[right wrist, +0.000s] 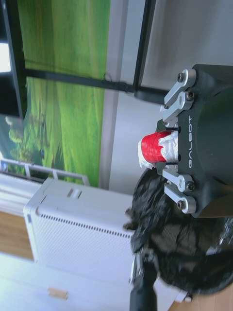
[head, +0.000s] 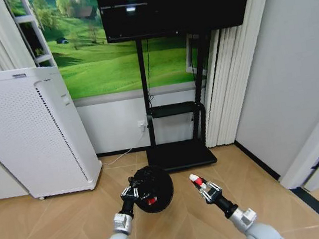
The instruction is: Pick up the trash bin and place the garbage on the floor into it.
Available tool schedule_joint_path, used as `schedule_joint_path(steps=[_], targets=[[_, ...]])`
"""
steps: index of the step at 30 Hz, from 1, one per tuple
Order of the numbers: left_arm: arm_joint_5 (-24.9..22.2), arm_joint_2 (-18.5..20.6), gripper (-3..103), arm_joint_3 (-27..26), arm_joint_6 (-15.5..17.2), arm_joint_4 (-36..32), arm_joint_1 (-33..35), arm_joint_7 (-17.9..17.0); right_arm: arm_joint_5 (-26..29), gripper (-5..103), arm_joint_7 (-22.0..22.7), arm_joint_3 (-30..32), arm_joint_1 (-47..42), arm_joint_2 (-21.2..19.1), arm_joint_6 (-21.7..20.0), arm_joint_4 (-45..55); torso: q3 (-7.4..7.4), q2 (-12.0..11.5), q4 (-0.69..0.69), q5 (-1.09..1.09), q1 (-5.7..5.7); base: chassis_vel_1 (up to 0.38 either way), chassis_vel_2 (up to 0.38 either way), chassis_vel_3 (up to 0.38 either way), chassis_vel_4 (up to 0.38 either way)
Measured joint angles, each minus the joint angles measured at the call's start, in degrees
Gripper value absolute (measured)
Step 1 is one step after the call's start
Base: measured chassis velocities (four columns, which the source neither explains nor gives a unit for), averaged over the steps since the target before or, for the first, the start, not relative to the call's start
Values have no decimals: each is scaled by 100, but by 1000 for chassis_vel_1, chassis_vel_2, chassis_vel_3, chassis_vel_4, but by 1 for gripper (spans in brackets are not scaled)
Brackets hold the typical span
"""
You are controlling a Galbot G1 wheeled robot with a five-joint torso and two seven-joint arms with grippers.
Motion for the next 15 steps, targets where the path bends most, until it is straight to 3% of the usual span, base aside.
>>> schedule_joint_path(steps=[15], targets=[[214, -210, 6, 347, -3, 385, -187, -7, -162, 28, -70, -1045, 1099, 324, 75, -951, 1, -1, 1, 0, 0, 0, 0, 0, 0]])
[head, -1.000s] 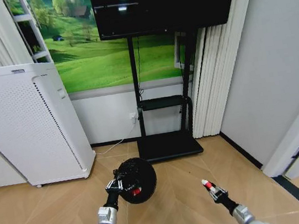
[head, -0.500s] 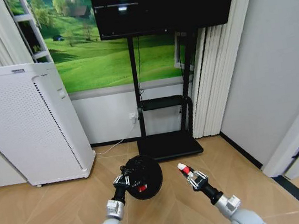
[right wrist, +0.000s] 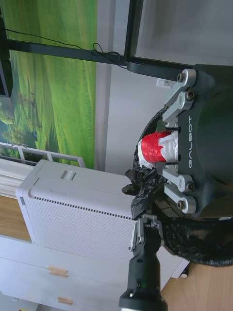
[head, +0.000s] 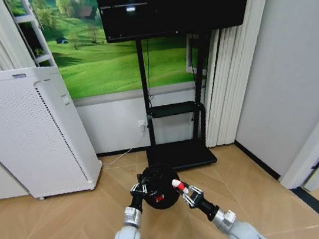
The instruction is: Pick up the trash bin and place the garbage on the floor into it.
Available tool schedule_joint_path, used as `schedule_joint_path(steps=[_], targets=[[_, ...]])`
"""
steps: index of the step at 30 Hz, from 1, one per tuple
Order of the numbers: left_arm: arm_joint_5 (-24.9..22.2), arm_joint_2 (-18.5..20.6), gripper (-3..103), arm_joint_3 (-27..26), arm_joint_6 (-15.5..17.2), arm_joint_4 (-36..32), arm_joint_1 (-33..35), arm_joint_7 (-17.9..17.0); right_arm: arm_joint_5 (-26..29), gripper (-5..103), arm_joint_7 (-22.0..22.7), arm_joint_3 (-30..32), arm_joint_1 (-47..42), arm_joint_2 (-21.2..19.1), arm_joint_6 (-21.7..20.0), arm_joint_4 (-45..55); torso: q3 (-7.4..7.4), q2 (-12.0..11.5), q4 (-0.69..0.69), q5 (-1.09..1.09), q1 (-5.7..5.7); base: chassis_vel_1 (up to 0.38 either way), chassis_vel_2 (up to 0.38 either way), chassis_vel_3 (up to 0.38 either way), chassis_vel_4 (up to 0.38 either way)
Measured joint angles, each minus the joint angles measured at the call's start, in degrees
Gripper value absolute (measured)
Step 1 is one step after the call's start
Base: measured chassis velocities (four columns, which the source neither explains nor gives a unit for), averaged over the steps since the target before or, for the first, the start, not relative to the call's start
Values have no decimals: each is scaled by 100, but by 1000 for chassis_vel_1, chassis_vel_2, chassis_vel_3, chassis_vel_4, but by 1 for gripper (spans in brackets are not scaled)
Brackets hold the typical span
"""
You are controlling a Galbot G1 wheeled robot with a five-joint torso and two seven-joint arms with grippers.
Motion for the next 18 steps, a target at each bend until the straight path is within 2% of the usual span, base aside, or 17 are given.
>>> schedule_joint_path(steps=[12, 13, 14, 15, 18], targets=[[51, -49, 6, 26, -22, 13, 71, -3, -54, 28, 28, -279, 290, 116, -31, -355, 0, 0, 0, 0, 0, 0, 0, 0, 0], [52, -52, 6, 26, -22, 8, 73, -2, -55, 25, 30, -279, 280, 116, -69, -355, 0, 0, -1, 0, 0, 0, 0, 0, 0], [52, -54, 6, 27, -22, -4, 76, -2, -61, 30, 17, -269, 266, 113, -106, -356, 0, 0, -1, 0, 0, 0, 0, 0, 0], [52, -54, 6, 27, -22, -4, 76, -2, -61, 30, 17, -269, 266, 113, -106, -356, 0, 0, -1, 0, 0, 0, 0, 0, 0], [58, -55, 6, 21, -24, -41, 102, -1, -74, 46, -37, -184, 212, 81, -129, -385, -1, 0, -1, 0, 0, 0, 0, 0, 0]])
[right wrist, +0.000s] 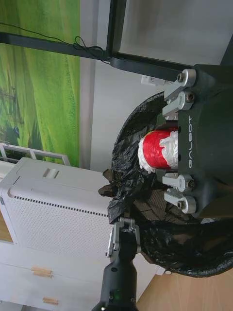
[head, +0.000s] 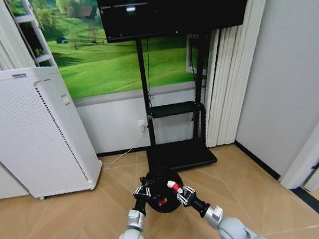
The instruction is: Pick up the trash bin and place the garbage on the floor into it.
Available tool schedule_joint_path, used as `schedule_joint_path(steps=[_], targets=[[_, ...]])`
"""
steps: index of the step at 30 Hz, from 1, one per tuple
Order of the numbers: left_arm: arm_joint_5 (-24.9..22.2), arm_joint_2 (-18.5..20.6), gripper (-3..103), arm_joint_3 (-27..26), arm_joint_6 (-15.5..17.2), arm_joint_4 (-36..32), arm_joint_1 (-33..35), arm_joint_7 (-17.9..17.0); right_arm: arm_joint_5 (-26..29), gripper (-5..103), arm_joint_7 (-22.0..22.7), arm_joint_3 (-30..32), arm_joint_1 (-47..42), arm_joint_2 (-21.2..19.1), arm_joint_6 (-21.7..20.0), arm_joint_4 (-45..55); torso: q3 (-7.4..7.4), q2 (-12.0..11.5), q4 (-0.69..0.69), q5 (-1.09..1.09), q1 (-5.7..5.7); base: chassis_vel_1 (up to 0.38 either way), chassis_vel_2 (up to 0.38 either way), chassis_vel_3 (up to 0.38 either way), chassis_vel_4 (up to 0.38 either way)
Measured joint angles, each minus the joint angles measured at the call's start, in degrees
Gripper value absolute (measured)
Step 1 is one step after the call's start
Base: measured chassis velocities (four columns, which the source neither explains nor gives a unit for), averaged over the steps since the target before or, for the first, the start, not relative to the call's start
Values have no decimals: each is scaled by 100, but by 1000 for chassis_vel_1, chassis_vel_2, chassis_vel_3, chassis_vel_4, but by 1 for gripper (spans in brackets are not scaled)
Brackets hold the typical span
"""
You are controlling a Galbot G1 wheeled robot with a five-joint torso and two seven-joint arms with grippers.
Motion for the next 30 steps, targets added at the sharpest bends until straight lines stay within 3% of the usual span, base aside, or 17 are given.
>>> schedule_joint_path(steps=[4, 7, 9, 10, 12, 14, 15, 16, 22, 25, 30], targets=[[18, 0, 6, -16, -29, -52, 36, 3, -53, 57, -15, 62, -46, -27, 40, -5, 0, 0, 0, 0, 0, 0, 0, 0, 0], [19, 0, 6, -28, -32, -140, 71, 8, -137, 74, -12, 117, -88, -36, 112, -19, 0, 0, 0, 0, 0, 0, 0, 0, 0], [19, -2, 6, -32, -31, -144, 73, 8, -144, 74, -6, 126, -95, -34, 116, -20, 0, 0, 0, 0, 0, 0, 0, 0, 0], [19, -5, 6, -36, -31, -155, 78, 8, -156, 84, 45, 144, -111, -21, 119, -23, 0, 0, 0, 0, 0, 0, 0, 0, 0], [17, -8, 6, -40, -32, -160, 81, 10, -158, 84, 79, 157, -119, -16, 119, -24, 0, 0, 1, 0, 0, 0, 0, 0, 0], [-10, -6, 6, -84, -32, -199, 92, 13, -62, 94, 377, 291, -192, -3, -30, -6, 0, 0, 0, 0, 0, 0, 0, 0, 0], [-10, -6, 6, -84, -32, -199, 92, 13, -62, 94, 377, 291, -192, -3, -30, -6, 0, 0, 0, 0, 0, 0, 0, 0, 0], [-47, 17, 6, -122, -33, -236, 97, 12, 201, 99, 601, 397, -263, -23, -241, 44, 0, 0, 0, 0, 0, 0, 0, 0, 0], [-248, 171, 6, -308, -35, -501, 178, 8, 939, 100, 828, 850, -308, -56, -191, -418, 0, 0, 1, 0, 0, 0, 0, 0, 0], [-312, 221, 6, -379, -35, -617, 227, 5, 952, 100, 922, 986, -316, -65, -194, -612, 0, 0, 1, 0, 0, 0, 0, 0, 0], [-578, 426, 6, -698, -18, -1063, 469, 2, 999, 100, 1528, 1508, -516, -135, -968, -882, 0, 0, 0, 1, 0, 0, 0, 0, 0]])
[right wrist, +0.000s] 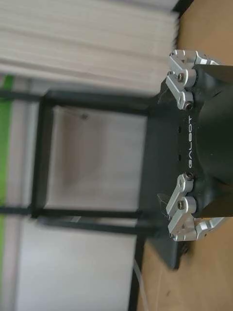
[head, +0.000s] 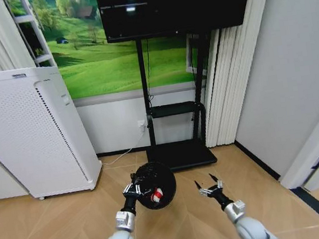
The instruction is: Pick up the trash bin and place the garbage on the floor into it.
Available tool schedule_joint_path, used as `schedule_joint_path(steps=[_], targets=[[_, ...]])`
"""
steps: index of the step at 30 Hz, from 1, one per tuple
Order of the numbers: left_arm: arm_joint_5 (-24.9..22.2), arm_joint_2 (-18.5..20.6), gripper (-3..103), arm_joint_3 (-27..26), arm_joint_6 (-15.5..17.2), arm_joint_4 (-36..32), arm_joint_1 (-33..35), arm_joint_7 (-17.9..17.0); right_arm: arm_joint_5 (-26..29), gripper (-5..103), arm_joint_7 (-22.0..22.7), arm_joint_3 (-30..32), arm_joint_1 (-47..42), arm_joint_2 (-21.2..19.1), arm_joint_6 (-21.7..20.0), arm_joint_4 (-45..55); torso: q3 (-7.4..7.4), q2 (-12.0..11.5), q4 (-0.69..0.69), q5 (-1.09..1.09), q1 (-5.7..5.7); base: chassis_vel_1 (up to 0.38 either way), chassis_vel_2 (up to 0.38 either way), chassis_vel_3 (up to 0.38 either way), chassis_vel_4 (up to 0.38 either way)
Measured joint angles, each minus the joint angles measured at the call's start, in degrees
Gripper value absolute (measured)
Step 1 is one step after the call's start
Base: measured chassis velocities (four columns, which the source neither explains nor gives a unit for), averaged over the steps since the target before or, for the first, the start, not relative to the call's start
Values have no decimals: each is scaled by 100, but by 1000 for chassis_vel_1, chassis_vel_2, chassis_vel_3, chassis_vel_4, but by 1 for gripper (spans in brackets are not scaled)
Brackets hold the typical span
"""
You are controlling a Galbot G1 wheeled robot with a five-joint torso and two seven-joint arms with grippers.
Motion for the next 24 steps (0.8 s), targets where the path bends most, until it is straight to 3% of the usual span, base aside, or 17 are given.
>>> schedule_joint_path(steps=[1, 4, 13, 21, 24], targets=[[0, 0, 6, 0, 0, 0, 0, 0, 0, 100, 0, 0, 0, 0, 0, 0, 0, 0, 0, 0, 0, 0, 0, 0, 0], [-163, 138, 6, -326, 2, -273, 199, 2, 278, 100, 230, 437, -162, -64, -662, 247, 0, 0, 0, -1, 0, 0, 0, 0, 0], [-319, 215, 6, -891, -26, -610, 593, 15, 407, 100, 534, 1125, -378, -213, -1022, 599, 0, 0, 1, -1, 0, 0, 0, 0, 0], [-326, 188, 6, -988, -36, -698, 685, 20, 417, 100, 376, 1390, -569, -241, -1060, 783, 0, 0, 0, -1, 0, 0, 0, 0, 0], [-328, 108, 6, -1099, -42, -821, 786, 32, 468, 100, -95, 1692, -866, -249, -1125, 1087, 0, 1, 0, -1, 0, 0, 0, 0, 0]])
